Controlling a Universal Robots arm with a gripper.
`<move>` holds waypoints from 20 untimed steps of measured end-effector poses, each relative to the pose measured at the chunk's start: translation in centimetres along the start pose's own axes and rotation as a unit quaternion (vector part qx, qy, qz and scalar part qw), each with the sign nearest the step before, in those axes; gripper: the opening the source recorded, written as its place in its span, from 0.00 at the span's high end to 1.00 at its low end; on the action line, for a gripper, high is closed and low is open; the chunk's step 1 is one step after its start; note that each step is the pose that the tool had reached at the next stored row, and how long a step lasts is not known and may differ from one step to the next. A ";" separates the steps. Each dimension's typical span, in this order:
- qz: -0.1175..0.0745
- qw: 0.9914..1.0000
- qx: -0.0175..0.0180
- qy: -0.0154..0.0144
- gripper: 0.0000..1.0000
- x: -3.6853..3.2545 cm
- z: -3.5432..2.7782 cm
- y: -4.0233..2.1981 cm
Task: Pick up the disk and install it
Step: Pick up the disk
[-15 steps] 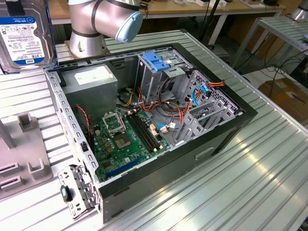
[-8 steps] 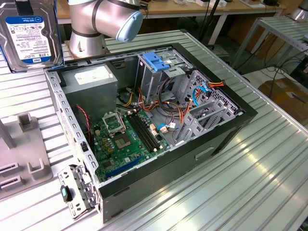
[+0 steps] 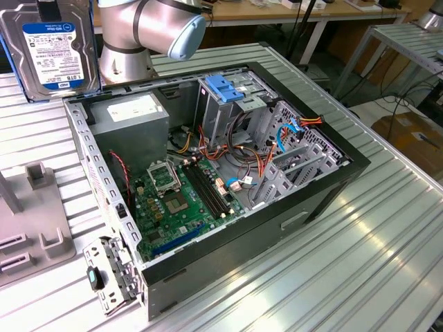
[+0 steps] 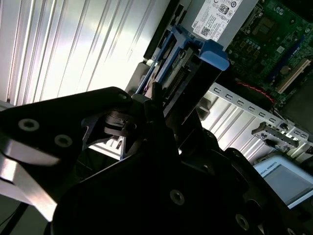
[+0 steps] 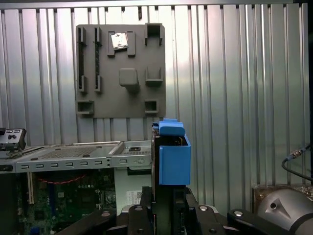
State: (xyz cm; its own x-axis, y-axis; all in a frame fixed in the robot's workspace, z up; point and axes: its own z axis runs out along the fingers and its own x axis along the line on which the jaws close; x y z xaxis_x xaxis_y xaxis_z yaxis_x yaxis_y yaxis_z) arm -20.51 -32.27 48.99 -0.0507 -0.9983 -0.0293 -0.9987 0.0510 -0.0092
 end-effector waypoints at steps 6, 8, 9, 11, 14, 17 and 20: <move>0.000 1.000 0.000 0.000 0.65 -0.07 0.01 -1.33; 0.000 1.000 0.000 0.000 0.65 -0.10 0.02 -1.91; 0.000 1.000 0.000 0.000 0.65 -0.11 0.02 -2.18; 0.000 1.000 0.000 0.000 0.65 -0.13 0.03 -2.54; 0.000 1.000 0.000 0.000 0.65 -0.16 0.03 -3.19; 0.000 1.000 0.000 0.000 0.65 -0.19 0.04 -3.73; 0.000 1.000 0.000 0.000 0.65 -0.22 0.04 -4.38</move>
State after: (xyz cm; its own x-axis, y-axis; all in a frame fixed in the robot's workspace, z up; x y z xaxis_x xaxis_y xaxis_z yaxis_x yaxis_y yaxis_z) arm -16.13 -32.27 48.99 -0.0506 -0.9983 -0.0292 -0.9987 0.0509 -0.0091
